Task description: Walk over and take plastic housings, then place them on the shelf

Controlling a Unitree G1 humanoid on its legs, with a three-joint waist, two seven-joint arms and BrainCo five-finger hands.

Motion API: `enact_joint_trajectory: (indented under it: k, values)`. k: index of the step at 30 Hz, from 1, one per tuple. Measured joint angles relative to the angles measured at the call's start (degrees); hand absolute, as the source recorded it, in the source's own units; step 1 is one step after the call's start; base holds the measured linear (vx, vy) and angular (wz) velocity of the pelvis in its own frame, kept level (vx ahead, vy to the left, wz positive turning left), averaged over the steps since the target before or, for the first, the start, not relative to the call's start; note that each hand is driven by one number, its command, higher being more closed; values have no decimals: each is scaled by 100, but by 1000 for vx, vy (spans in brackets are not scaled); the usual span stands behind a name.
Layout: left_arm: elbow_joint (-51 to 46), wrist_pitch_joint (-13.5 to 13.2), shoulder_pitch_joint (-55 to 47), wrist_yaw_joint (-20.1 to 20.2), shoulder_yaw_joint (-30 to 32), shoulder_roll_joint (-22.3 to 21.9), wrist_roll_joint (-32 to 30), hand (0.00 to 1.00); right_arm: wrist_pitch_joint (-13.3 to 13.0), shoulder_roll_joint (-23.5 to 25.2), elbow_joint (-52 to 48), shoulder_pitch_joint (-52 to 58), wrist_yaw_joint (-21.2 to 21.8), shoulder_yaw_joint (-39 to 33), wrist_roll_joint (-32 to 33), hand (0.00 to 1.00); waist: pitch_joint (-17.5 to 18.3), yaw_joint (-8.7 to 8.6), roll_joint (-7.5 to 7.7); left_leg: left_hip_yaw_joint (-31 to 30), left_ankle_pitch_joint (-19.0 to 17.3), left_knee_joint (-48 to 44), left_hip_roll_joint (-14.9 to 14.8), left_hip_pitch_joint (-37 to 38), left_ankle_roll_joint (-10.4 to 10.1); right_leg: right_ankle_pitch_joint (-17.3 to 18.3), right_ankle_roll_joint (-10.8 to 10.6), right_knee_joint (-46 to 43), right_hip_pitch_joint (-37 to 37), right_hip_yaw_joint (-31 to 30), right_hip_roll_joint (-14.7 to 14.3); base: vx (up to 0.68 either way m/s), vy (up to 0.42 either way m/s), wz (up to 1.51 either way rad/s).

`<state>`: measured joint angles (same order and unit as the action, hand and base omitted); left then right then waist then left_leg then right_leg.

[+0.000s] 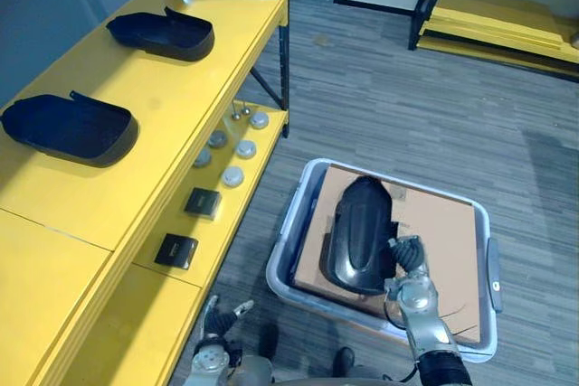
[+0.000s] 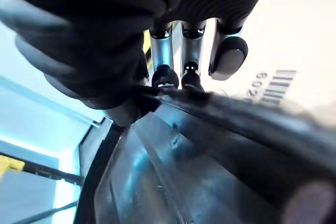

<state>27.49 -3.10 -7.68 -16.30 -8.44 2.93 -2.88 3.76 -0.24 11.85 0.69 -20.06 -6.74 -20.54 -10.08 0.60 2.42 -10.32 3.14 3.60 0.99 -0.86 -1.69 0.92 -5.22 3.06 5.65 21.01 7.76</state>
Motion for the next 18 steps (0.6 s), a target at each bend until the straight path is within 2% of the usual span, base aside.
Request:
enact_joint_trajectory:
  k: [6,10,15,18]
  values:
    - [-1771,-181,67,-33,-408,-184,125,0,-126,79,-1162,98,-164,162,-76,100,78,-140,-66,29,-20,-67,25,7,-18,3,1,0,-1,-67,22,30,3,-6]
    - [-2710,-299,470,-57,-785,-164,237,0,-134,65,-1702,101,-303,405,-469,100,138,-153,-143,61,-24,-86,16,80,-11,4,1,0,58,-100,18,-11,-4,-6]
    - [-2941,-384,834,-144,-1197,-167,254,0,-140,4,-2030,101,-344,957,-680,100,309,-287,-211,113,-100,-103,10,169,56,3,1,-3,103,-175,1,-36,5,-8]
    - [-2935,-368,1024,-158,-1466,-171,255,0,-278,12,-2382,99,-350,1332,-717,100,343,-295,-204,223,-171,-199,9,187,78,-4,6,-22,96,-250,-18,-46,4,-16]
